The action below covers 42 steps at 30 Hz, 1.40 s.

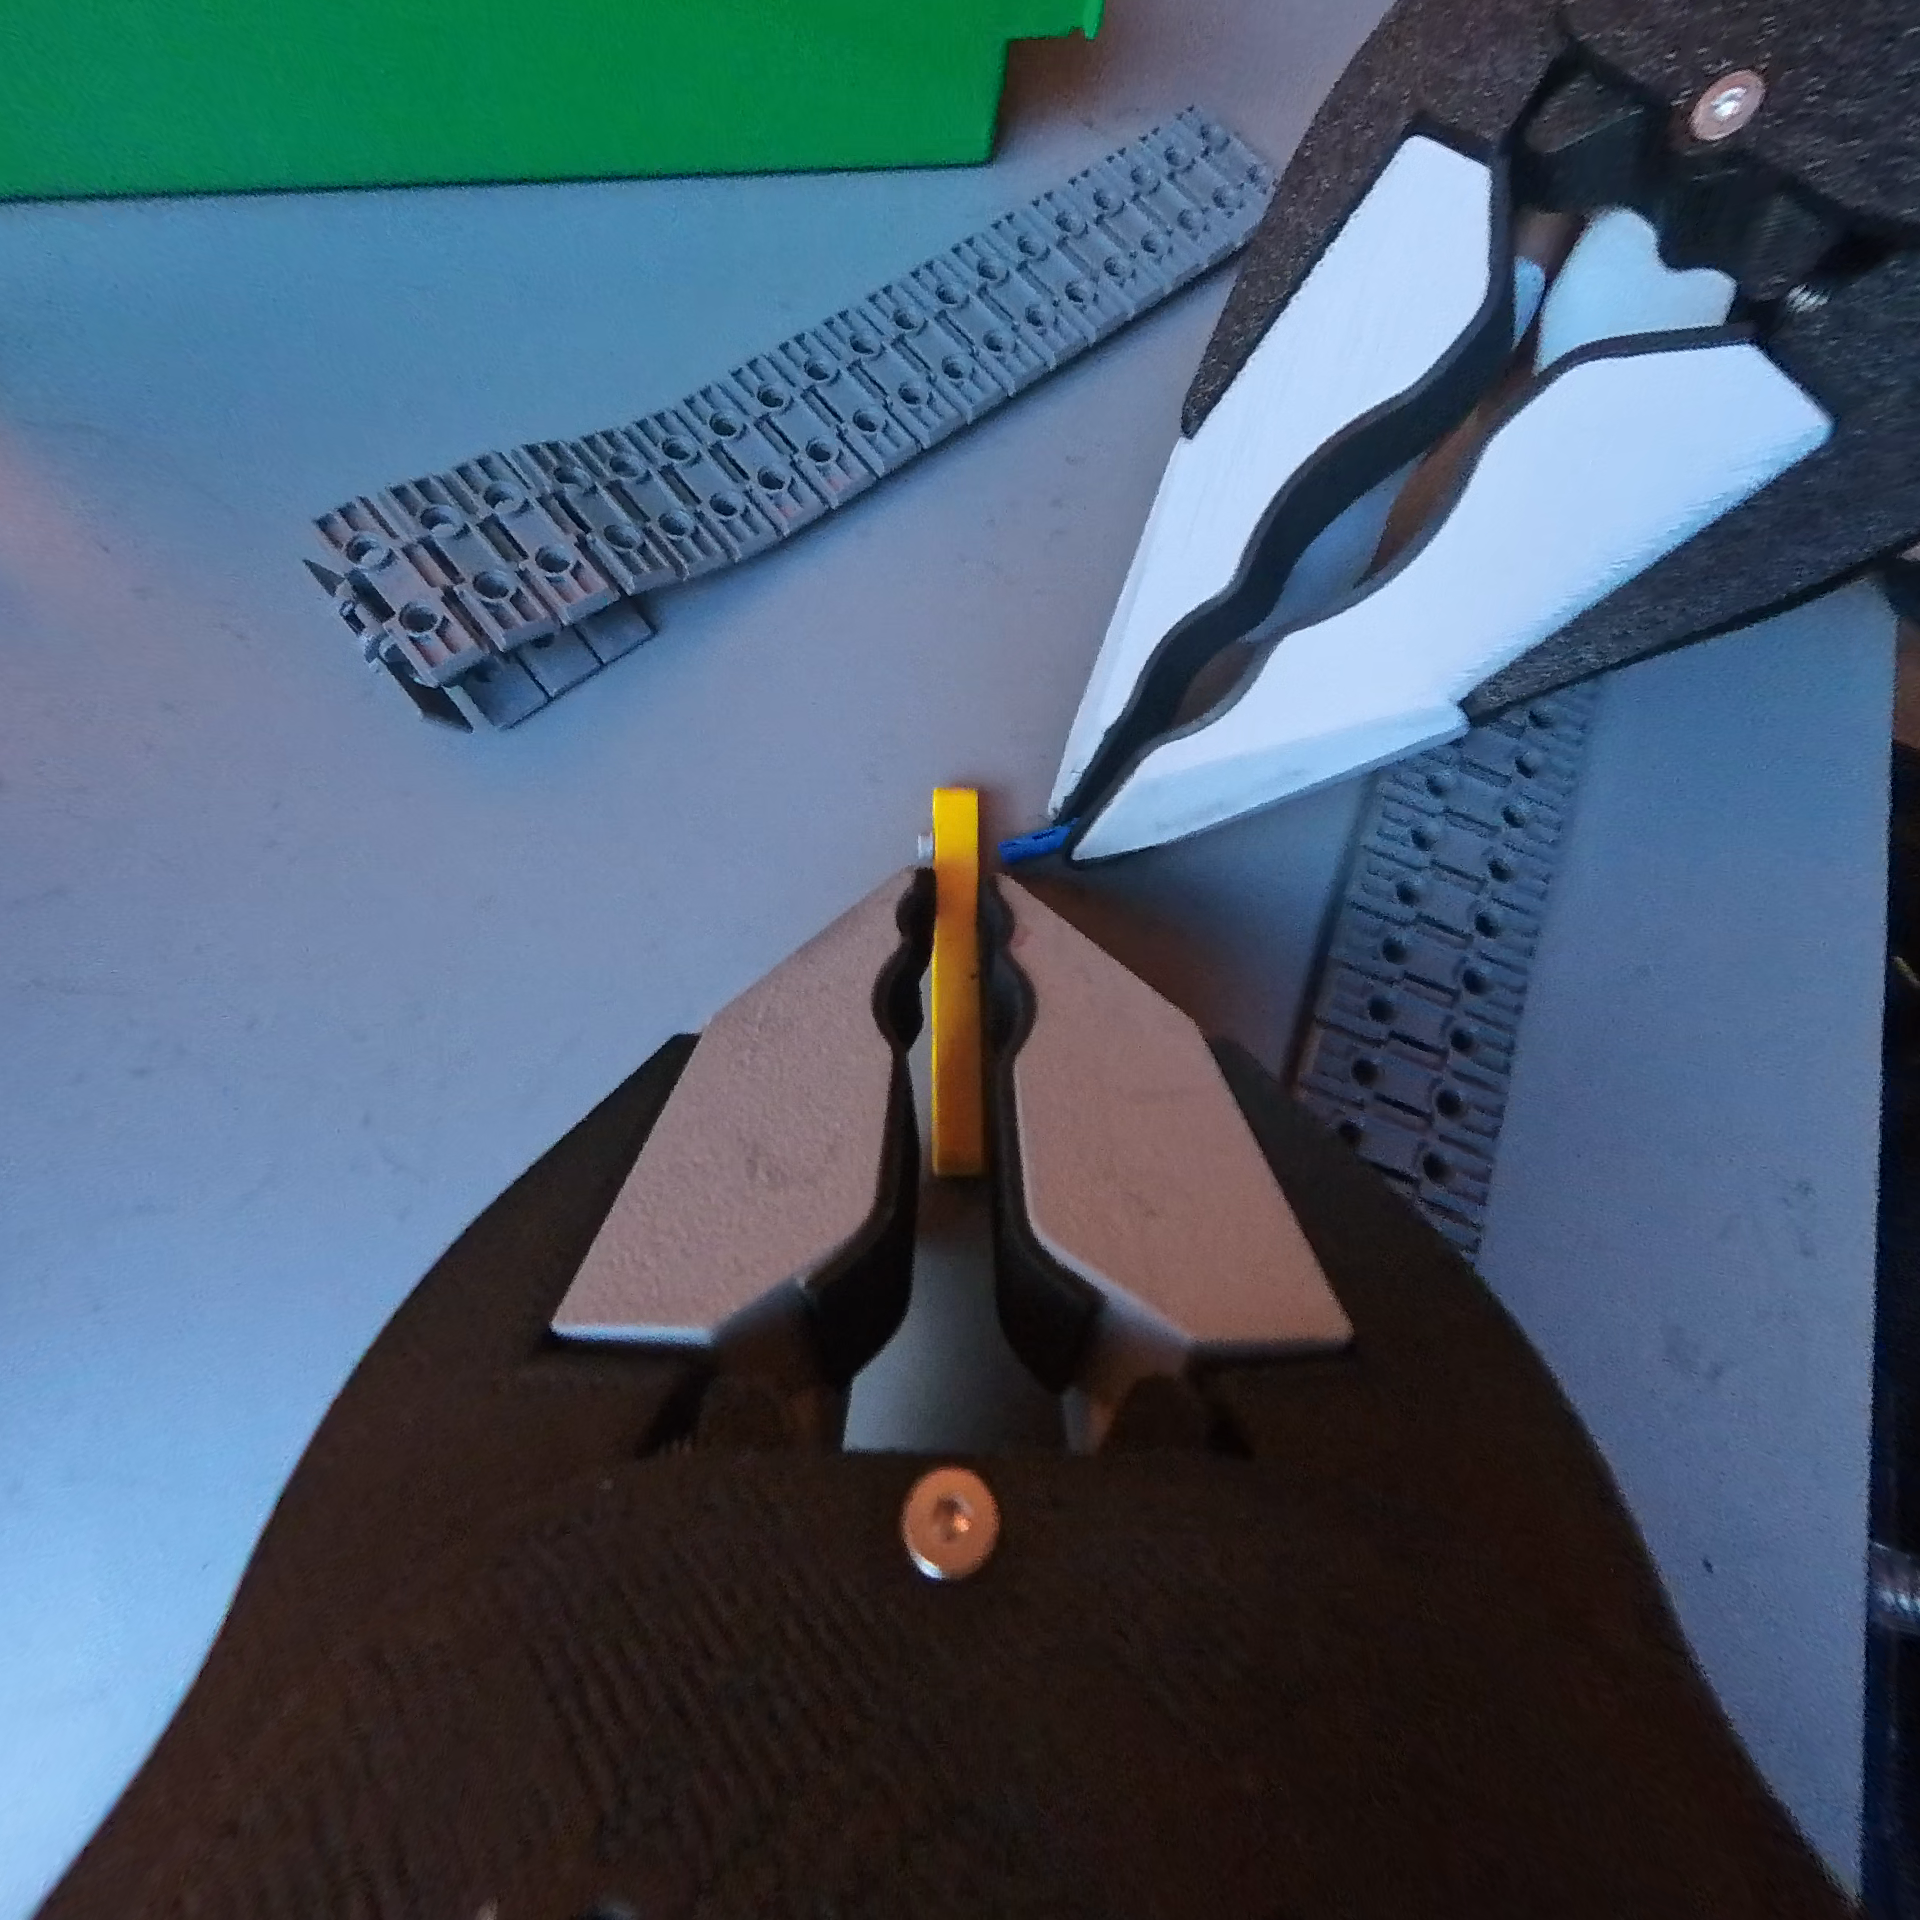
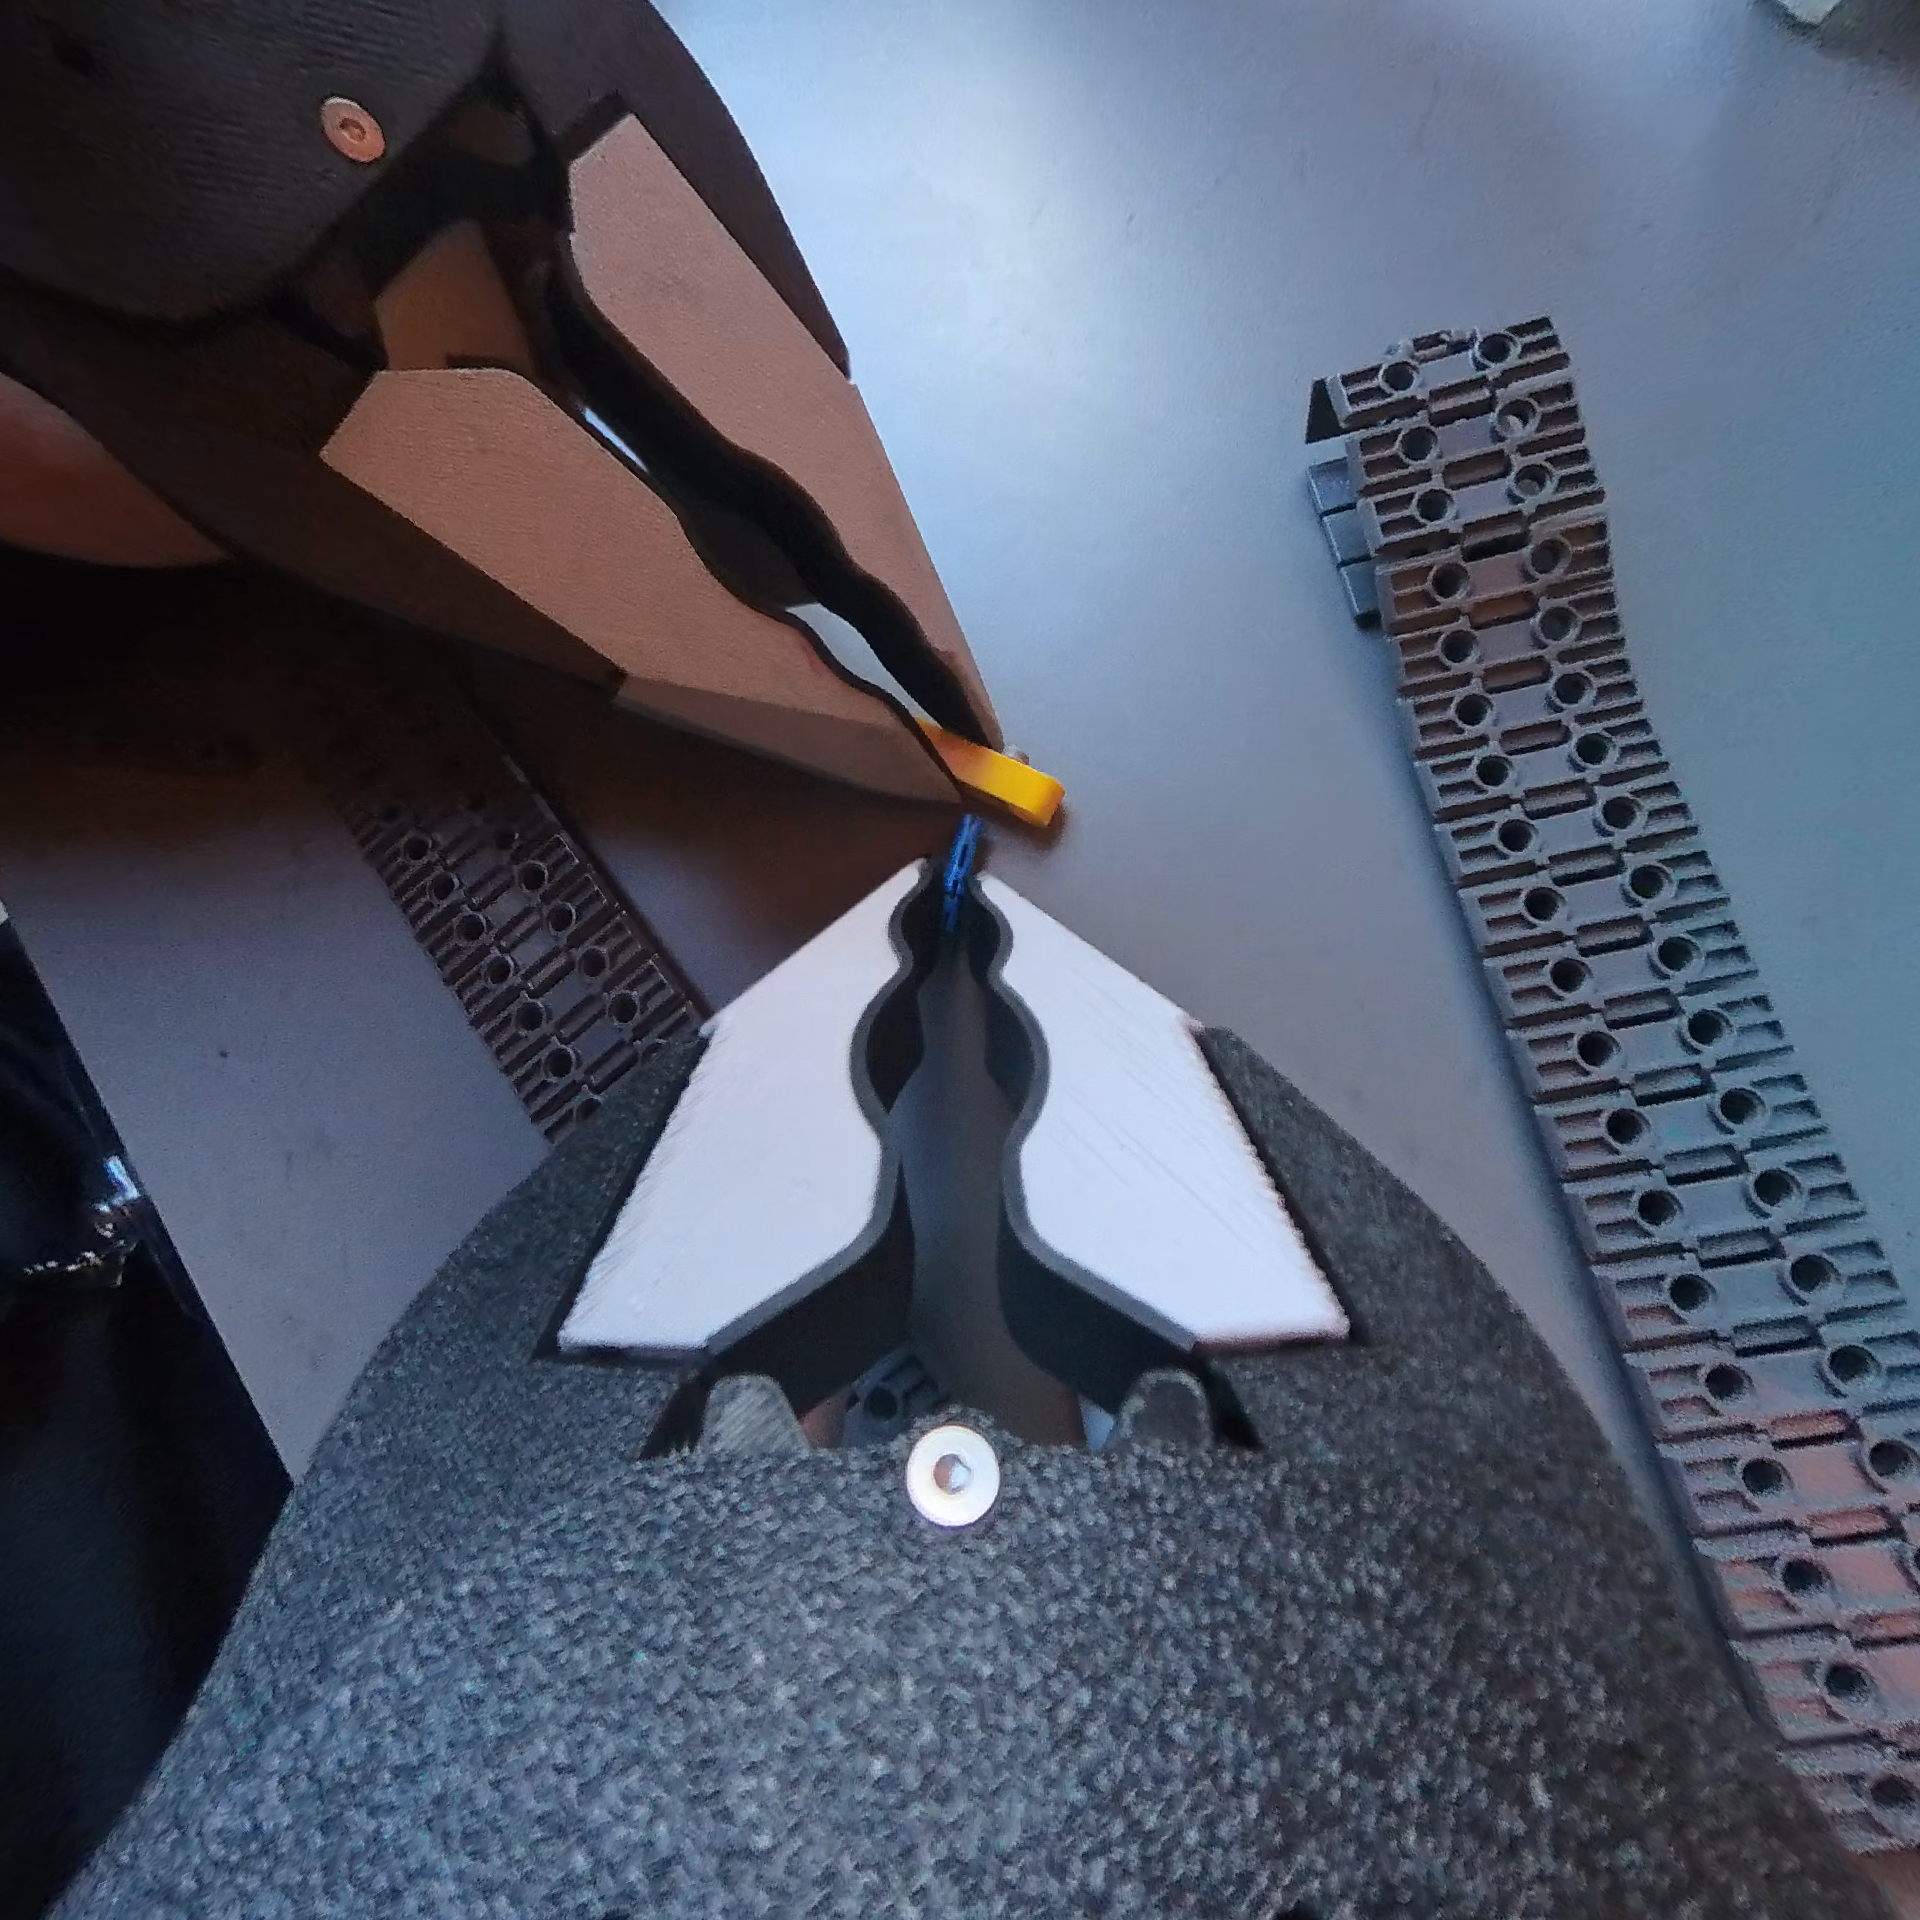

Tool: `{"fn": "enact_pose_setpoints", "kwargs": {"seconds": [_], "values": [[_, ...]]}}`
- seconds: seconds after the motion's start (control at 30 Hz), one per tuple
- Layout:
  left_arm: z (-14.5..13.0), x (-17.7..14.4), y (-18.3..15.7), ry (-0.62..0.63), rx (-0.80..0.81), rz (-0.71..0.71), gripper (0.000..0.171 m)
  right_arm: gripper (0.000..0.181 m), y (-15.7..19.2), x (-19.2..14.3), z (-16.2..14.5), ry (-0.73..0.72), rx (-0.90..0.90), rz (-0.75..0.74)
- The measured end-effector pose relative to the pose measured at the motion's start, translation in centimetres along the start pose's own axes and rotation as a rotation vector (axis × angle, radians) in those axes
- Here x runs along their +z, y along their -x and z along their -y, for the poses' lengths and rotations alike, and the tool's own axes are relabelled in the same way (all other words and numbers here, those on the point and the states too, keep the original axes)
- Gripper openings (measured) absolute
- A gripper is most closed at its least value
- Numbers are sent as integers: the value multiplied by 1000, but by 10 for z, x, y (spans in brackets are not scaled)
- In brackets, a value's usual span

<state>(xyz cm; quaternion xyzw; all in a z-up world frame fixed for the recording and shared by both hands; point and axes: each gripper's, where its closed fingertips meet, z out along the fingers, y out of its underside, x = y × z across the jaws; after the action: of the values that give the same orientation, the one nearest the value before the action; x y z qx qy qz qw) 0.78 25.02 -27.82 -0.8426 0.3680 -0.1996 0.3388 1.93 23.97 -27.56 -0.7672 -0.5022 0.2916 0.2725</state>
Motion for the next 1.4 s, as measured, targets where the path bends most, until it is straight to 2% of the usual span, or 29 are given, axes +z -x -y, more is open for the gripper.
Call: {"fn": "enact_pose_setpoints", "kwargs": {"seconds": [1.0, 1.4], "values": [[0, 0, 0, -2, -8, 12, 7, 0, -4, 4, 3, -8, 24, -85], [-1, 0, -2, 5, 68, 31, 7, 0, -5, 5, 3, 8, -51, -94]]}}
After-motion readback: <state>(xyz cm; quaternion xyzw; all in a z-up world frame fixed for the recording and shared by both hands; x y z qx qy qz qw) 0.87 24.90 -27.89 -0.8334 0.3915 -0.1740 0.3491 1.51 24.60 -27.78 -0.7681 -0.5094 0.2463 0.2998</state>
